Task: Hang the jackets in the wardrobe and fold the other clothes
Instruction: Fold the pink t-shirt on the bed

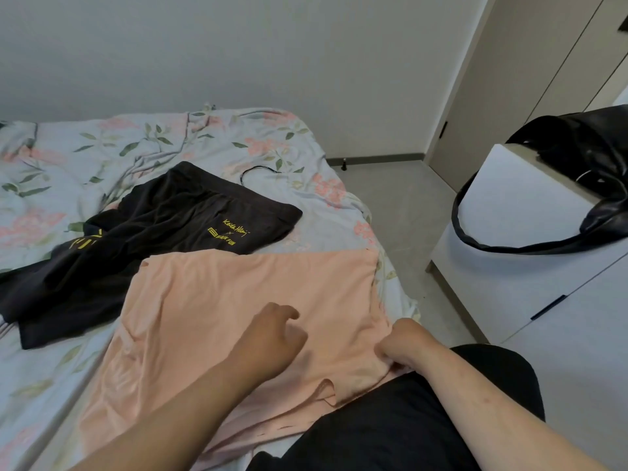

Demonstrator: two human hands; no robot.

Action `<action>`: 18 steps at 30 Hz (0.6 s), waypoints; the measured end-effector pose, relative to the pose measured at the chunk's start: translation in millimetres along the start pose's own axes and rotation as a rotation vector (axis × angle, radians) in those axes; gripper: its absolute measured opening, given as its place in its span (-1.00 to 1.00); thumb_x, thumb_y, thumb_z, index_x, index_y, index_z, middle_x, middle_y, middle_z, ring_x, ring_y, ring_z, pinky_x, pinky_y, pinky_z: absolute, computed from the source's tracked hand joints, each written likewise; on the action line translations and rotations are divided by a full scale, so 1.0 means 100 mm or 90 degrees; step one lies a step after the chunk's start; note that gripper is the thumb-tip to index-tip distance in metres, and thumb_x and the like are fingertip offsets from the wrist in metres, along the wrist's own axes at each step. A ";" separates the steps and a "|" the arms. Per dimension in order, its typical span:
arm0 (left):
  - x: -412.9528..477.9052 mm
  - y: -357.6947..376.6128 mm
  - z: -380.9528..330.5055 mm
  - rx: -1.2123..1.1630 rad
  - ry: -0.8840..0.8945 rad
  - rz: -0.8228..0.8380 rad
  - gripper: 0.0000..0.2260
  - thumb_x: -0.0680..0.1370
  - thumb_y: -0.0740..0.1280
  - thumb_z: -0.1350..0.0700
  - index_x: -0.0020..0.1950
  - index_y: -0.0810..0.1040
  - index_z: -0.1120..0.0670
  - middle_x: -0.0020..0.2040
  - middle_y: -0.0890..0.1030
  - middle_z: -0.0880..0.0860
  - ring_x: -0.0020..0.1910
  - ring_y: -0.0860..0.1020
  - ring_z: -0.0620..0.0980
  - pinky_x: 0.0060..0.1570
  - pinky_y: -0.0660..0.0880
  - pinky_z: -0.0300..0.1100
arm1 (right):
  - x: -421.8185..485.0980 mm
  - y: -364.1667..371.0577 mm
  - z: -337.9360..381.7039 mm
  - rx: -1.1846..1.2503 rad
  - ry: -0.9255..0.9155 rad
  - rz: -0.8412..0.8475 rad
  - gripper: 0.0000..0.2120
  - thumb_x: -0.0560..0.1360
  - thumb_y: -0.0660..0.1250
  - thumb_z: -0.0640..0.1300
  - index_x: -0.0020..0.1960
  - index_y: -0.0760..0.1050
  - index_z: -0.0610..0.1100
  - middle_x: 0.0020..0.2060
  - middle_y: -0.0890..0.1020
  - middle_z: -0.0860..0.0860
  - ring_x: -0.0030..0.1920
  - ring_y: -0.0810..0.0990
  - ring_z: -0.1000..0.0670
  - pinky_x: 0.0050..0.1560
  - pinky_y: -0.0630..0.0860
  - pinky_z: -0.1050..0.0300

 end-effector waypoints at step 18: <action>1.30 0.01 -0.67 -0.116 -0.077 0.052 -0.89 0.51 0.27 0.15 -0.16 0.51 0.16 -0.24 0.57 0.11 -0.28 0.53 0.03 -0.35 0.47 -0.14 | -0.60 0.29 0.81 0.106 -0.376 0.112 -0.56 0.35 0.32 -0.14 0.20 0.46 0.16 -0.02 0.59 0.21 -0.02 0.56 0.19 -0.03 0.50 0.25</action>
Point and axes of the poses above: each hand's wrist, its own x-axis towards the middle knuckle, its own y-axis out of the palm, z = x × y, the point moved 6 cm from there along x, towards the middle knuckle
